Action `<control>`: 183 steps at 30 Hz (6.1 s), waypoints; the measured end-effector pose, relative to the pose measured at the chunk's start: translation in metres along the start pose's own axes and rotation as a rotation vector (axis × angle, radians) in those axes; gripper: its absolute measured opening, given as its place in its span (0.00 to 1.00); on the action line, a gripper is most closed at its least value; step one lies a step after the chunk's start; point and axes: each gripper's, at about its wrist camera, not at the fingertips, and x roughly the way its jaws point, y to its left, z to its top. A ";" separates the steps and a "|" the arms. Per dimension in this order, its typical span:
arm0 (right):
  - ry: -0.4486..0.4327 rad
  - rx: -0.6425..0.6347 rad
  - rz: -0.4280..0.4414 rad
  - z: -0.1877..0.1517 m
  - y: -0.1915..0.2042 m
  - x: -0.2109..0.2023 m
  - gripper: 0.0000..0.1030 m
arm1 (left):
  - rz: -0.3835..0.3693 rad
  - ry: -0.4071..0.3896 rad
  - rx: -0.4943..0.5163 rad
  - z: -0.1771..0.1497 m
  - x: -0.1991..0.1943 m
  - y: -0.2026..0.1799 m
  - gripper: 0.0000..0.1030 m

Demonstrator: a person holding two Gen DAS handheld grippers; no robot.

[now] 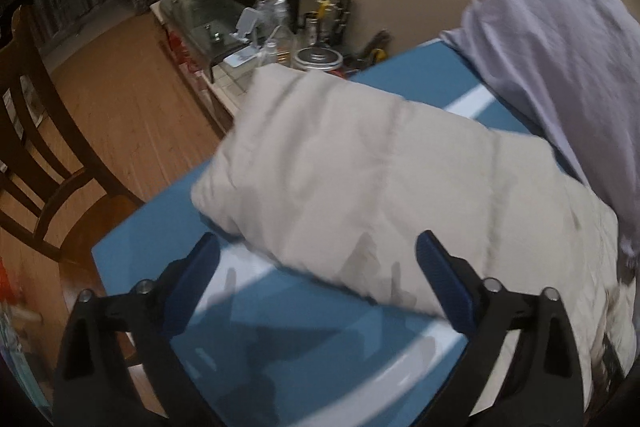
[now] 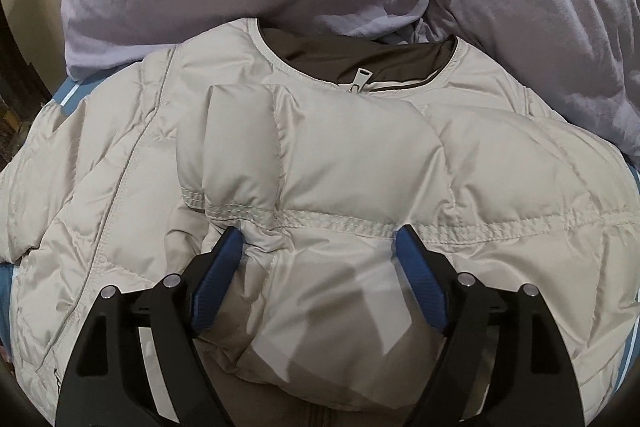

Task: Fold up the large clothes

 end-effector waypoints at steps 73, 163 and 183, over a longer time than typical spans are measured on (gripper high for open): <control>-0.072 0.233 -0.099 -0.046 -0.136 -0.114 0.80 | -0.598 0.052 0.762 -0.162 -0.127 -0.372 0.20; 0.201 0.397 0.232 -0.236 -0.233 -0.169 0.42 | -0.379 0.212 0.490 -0.199 -0.075 -0.044 0.57; -0.012 0.384 0.235 -0.188 -0.236 -0.211 0.10 | -0.464 0.117 0.499 -0.169 -0.130 -0.068 0.11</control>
